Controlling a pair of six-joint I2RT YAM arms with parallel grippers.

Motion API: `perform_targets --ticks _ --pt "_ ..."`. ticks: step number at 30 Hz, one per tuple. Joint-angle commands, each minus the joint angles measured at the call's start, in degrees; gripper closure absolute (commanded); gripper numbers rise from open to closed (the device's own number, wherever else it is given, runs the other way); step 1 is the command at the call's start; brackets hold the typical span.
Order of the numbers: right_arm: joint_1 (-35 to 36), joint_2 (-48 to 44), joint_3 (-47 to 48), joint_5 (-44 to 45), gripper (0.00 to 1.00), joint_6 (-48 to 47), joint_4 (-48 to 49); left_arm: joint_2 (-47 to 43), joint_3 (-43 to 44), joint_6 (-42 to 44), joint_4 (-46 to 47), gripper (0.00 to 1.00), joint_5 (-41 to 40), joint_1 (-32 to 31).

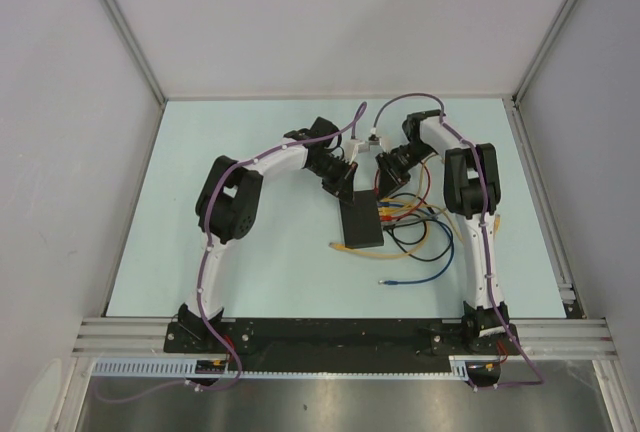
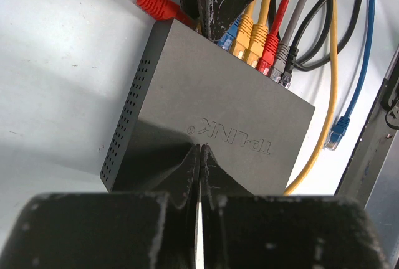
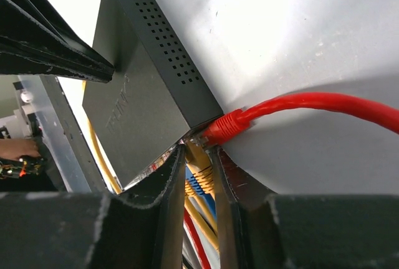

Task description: Pull the plug from the switch port

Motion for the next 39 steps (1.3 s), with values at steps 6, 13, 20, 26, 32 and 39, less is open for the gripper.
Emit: perform_targets --ticks 6,13,20,26,32,39 --pt "4.09 0.39 0.84 21.45 1.0 -8.53 -0.99 2.08 -1.31 3.24 -0.82 0.99 -8.4 -0.73" --pt "4.62 -0.57 2.34 25.84 1.0 -13.55 -4.33 2.08 -1.49 3.24 -0.73 0.99 -8.31 -0.73" --pt "5.06 -1.89 4.18 29.89 1.0 -15.75 -4.24 1.99 -1.49 3.41 -0.91 1.0 -8.58 -0.64" --pt "5.15 -2.24 5.24 28.23 1.0 -15.4 -4.24 1.9 -1.57 3.33 -0.73 1.0 -8.4 -0.73" --pt "6.11 -3.03 3.49 28.39 1.0 -15.04 -3.89 1.73 -1.84 3.33 -0.82 1.0 -8.4 -0.73" --pt "6.03 -6.72 0.76 33.41 1.0 -16.01 -1.08 1.9 -1.66 3.41 -0.82 1.0 -7.79 -0.64"
